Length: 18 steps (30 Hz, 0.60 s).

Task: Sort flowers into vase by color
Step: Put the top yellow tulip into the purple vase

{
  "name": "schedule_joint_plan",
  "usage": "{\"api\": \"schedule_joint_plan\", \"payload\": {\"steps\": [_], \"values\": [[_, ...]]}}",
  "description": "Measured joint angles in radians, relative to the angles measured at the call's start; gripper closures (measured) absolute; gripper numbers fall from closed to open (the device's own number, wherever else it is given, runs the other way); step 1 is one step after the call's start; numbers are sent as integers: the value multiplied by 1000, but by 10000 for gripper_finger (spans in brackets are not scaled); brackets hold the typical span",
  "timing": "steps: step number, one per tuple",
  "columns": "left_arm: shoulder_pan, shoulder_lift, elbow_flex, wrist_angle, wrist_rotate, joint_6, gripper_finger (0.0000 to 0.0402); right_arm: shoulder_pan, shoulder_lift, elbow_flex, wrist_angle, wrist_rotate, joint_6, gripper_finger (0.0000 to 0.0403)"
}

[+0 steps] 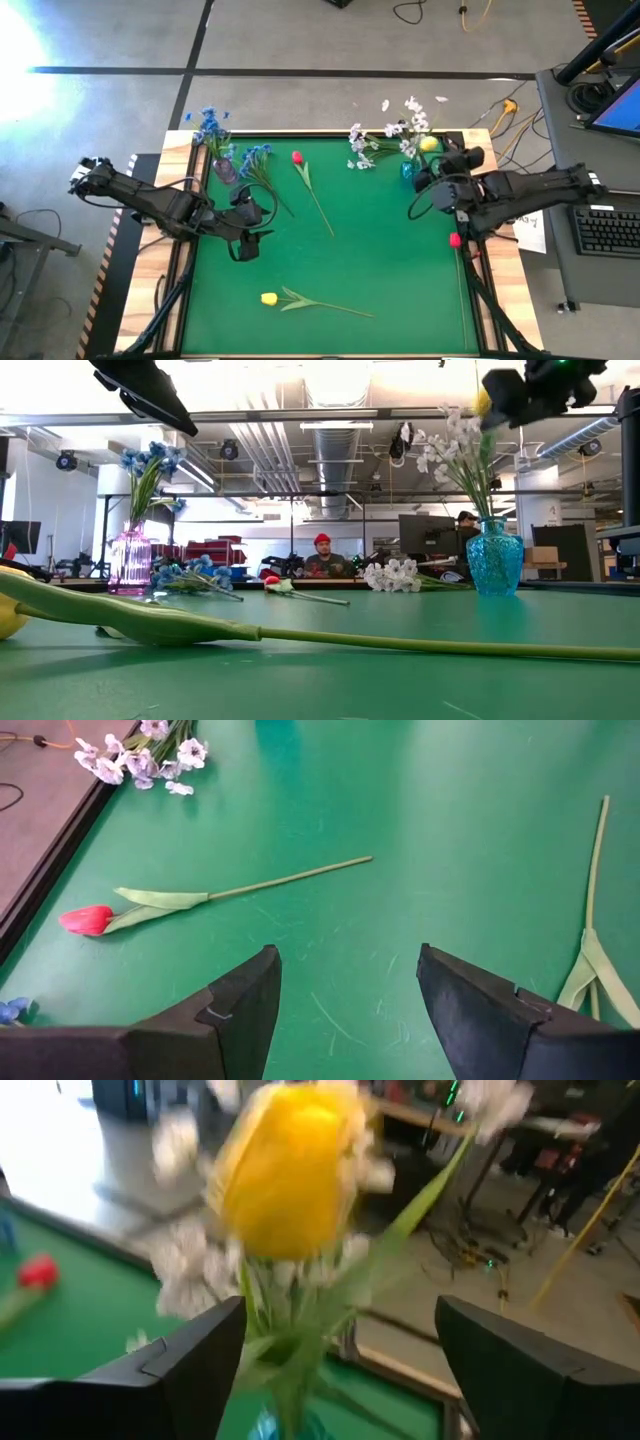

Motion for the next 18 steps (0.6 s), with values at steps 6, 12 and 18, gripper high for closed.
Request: {"api": "schedule_joint_plan", "payload": {"steps": [6,12,18], "values": [[0,0,0,0,-1,0,178,-86,0,0,-84,-203,-1,63],[1,0,0,0,-44,1,178,-102,0,33,-102,-337,59,70],[1,0,0,-1,-51,13,178,-102,0,140,-213,-537,253,78]]}}
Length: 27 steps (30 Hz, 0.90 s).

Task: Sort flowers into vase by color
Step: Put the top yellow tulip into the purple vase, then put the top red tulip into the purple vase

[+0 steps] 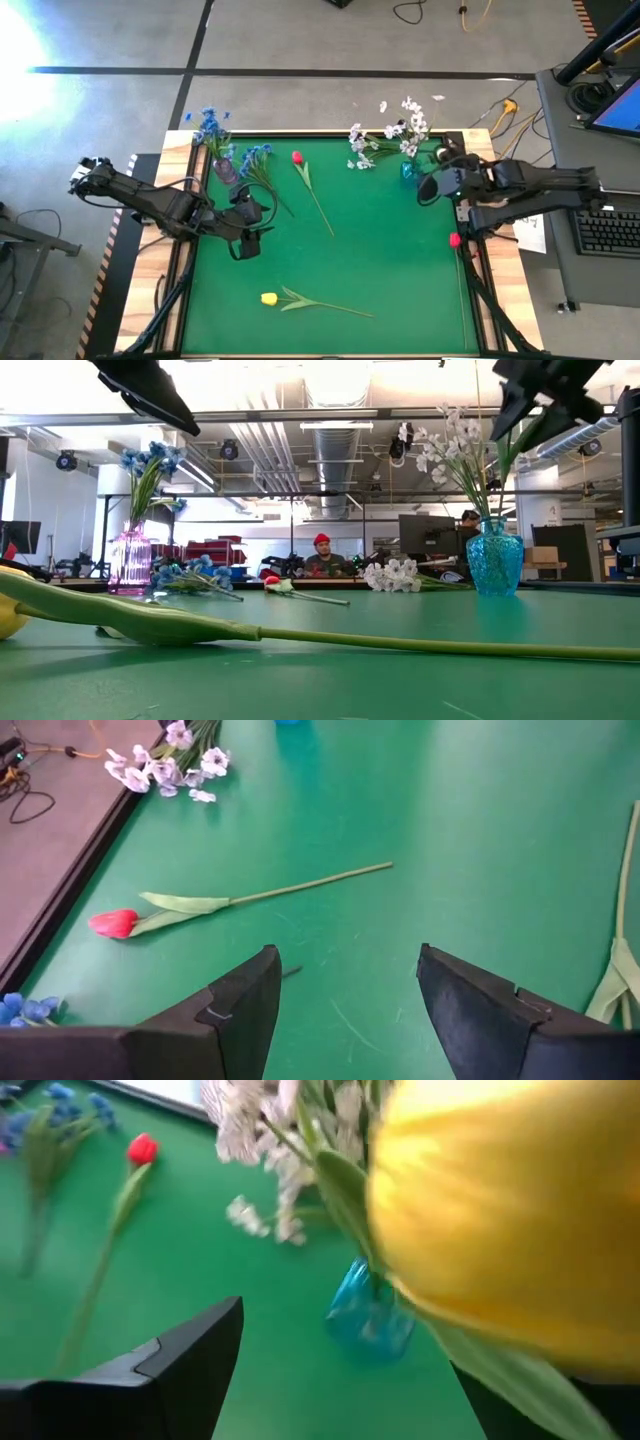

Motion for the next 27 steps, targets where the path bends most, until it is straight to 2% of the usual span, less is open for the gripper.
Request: {"api": "schedule_joint_plan", "payload": {"steps": [9,16,21,27], "values": [[0,0,0,0,-1,53,178,0,0,92,-190,-227,250,78],[0,0,0,0,-2,81,178,0,7,161,-198,-252,246,78],[0,0,0,-11,-2,84,178,0,14,212,-204,-330,236,78],[0,0,0,-15,-2,84,178,0,13,260,-206,-539,245,78]]}}
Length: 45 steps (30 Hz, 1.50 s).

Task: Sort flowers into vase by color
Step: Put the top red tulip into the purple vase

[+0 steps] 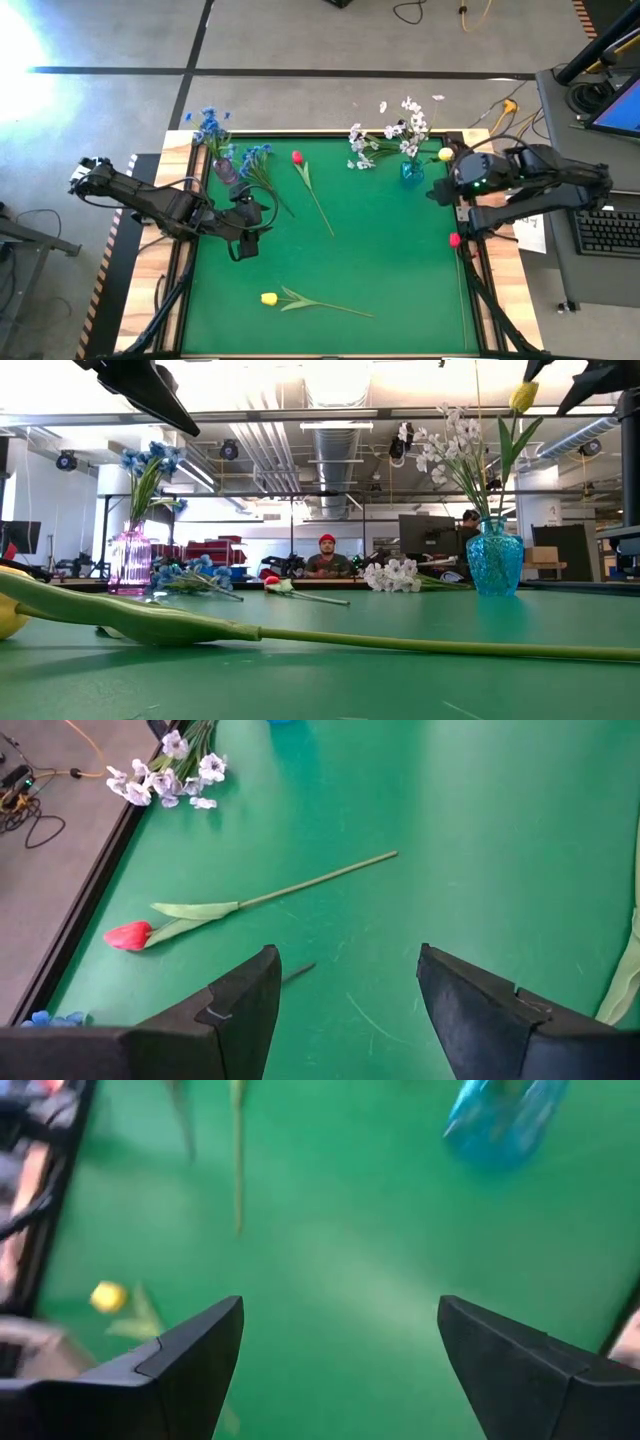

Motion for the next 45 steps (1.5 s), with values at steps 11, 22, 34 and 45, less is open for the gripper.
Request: {"api": "schedule_joint_plan", "payload": {"steps": [11,22,34,45], "values": [[0,0,0,0,0,-4,178,29,57,-63,-37,-222,60,78],[0,0,0,-9,0,22,178,173,203,-181,455,-360,25,78],[1,0,0,-47,-34,27,178,243,399,-120,579,-316,-54,78],[-12,-29,131,-47,-365,77,178,182,628,-73,771,-127,-317,78]]}}
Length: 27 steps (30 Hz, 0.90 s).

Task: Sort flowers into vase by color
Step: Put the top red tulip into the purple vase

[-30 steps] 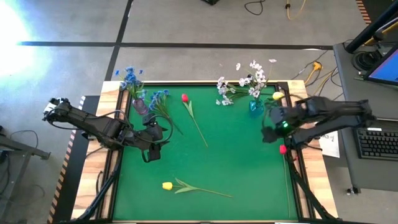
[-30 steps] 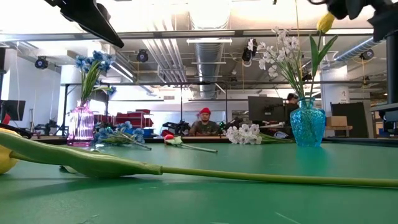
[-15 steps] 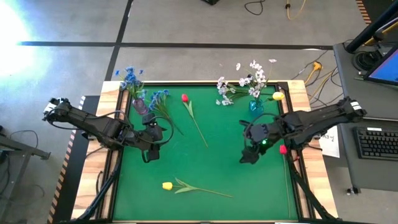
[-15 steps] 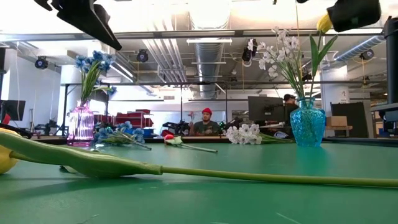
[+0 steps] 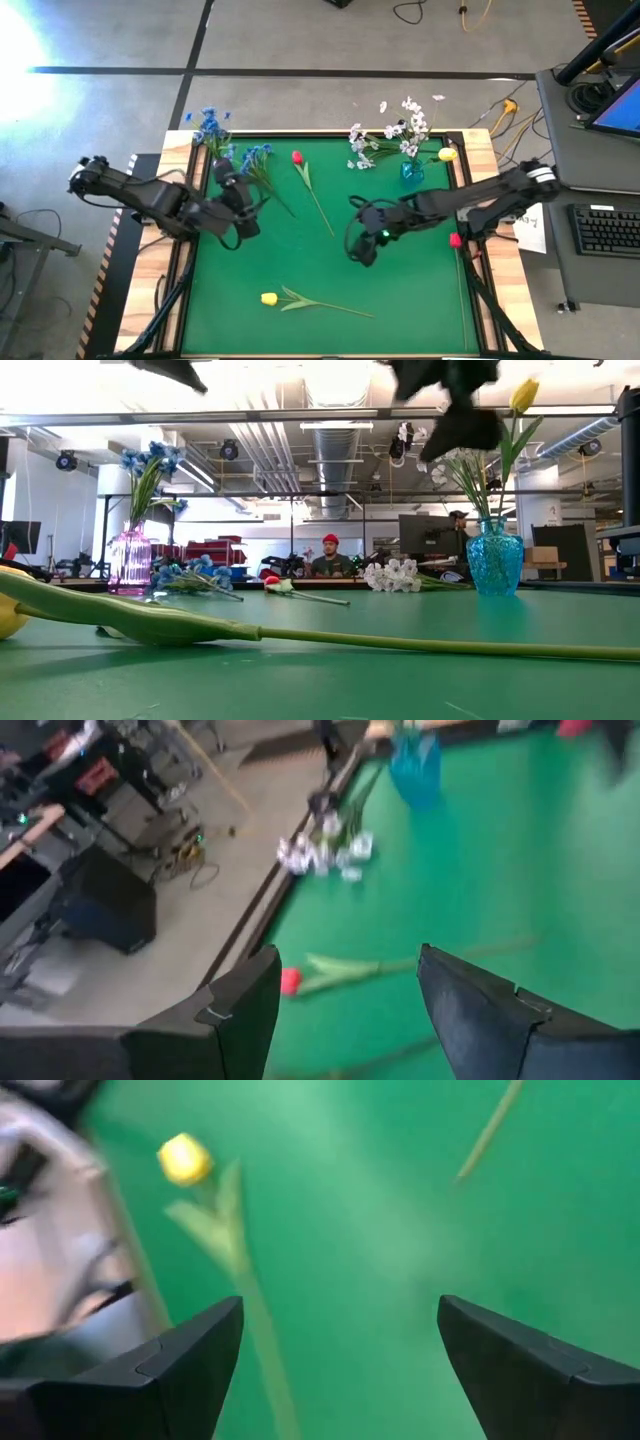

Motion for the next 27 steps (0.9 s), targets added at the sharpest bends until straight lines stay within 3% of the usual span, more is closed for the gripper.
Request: {"api": "schedule_joint_plan", "payload": {"steps": [10,16,27], "values": [[0,-105,108,28,-2,139,178,-132,318,205,13,210,-266,78],[1,-205,31,92,0,137,178,-202,523,402,62,228,-420,78],[1,-308,32,129,0,136,178,-375,782,644,43,260,-464,78]]}}
